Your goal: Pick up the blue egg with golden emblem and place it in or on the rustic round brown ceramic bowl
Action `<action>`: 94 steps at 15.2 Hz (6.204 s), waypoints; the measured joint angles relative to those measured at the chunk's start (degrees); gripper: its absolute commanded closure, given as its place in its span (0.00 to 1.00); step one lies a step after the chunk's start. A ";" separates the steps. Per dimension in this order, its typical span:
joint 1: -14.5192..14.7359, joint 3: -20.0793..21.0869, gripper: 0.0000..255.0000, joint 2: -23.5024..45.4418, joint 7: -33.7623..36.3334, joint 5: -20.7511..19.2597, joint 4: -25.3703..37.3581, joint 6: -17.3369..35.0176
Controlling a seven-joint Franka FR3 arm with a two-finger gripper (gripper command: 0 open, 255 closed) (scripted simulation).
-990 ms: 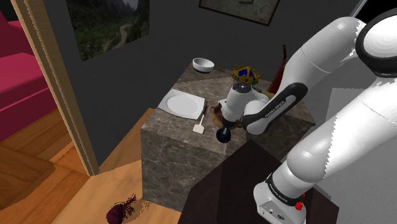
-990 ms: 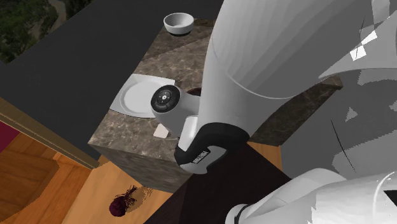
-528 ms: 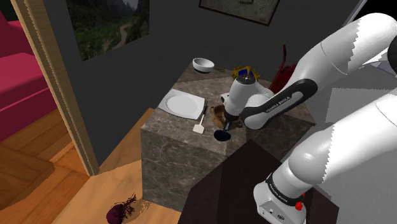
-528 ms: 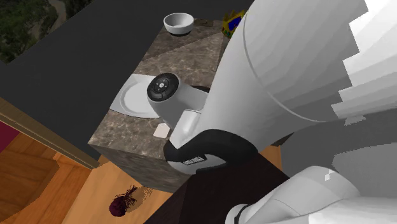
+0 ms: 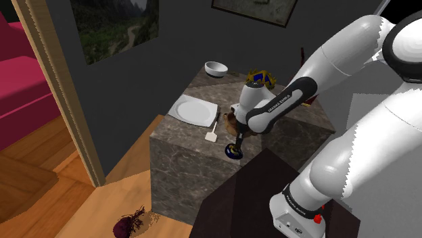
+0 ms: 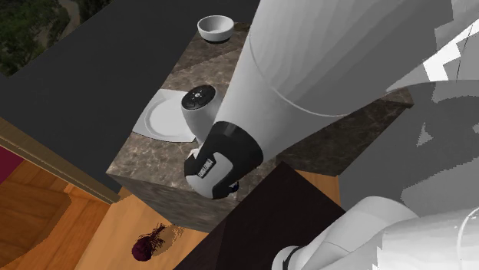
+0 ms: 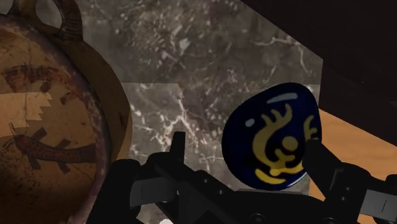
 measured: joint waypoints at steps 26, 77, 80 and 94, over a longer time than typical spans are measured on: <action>-0.62 -0.51 1.00 4.14 -0.39 -1.18 -0.02 3.60; -12.59 5.17 0.00 9.54 -46.75 42.13 9.24 -14.41; -12.30 5.81 0.00 11.61 -48.49 44.21 9.03 -12.39; -12.17 6.11 1.00 12.10 -49.00 44.94 8.83 -11.70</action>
